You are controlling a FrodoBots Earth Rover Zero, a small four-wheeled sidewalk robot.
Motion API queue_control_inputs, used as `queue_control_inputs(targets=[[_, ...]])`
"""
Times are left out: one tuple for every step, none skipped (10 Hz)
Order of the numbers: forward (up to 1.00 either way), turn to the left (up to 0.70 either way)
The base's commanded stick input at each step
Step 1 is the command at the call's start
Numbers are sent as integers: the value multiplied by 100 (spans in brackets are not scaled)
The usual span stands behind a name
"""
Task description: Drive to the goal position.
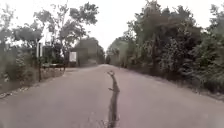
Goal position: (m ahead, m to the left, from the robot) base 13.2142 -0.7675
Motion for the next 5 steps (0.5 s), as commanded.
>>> queue_control_inputs(targets=[[100, 0], [100, 0], [100, 0], [100, 0], [100, 0]])
